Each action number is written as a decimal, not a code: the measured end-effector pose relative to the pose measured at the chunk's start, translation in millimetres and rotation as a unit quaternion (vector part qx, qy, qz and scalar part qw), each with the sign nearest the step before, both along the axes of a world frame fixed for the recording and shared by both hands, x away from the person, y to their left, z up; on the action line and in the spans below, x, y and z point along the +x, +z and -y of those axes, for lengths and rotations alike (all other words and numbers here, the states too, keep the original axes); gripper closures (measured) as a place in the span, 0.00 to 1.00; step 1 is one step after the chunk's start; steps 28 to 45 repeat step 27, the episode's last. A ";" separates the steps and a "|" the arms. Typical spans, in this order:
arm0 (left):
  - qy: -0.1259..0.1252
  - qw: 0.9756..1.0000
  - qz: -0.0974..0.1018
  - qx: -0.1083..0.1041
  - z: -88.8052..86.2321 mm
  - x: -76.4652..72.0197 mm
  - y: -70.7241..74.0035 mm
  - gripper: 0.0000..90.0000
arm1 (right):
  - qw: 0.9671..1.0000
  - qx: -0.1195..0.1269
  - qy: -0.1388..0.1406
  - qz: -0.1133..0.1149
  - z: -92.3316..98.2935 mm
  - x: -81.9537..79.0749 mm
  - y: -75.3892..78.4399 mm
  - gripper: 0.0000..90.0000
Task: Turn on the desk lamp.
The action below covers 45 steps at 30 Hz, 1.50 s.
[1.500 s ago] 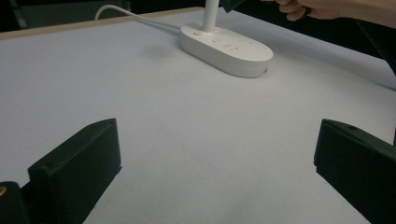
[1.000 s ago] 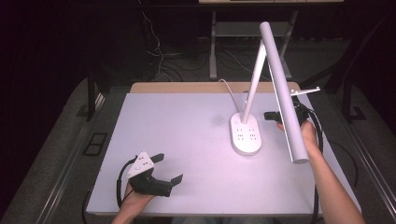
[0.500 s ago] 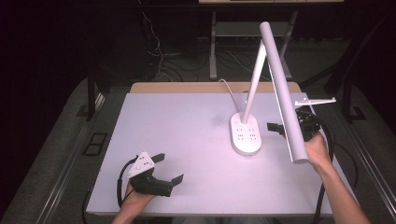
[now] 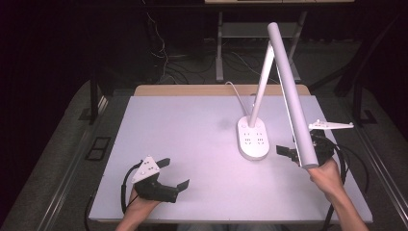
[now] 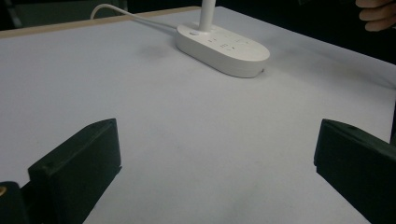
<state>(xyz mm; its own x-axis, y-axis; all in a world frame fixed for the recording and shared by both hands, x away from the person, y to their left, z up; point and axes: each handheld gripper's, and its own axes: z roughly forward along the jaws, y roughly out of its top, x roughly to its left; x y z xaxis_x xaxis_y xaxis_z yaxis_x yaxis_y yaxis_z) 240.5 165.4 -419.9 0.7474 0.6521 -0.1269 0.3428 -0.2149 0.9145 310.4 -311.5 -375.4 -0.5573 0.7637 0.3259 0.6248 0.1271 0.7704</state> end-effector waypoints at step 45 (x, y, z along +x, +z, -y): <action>-0.001 1.000 -0.006 0.009 0.9 1.5 -0.9 0.00 | 0.999 -0.004 0.019 0.028 -14.2 -68.5 -43.0 0.00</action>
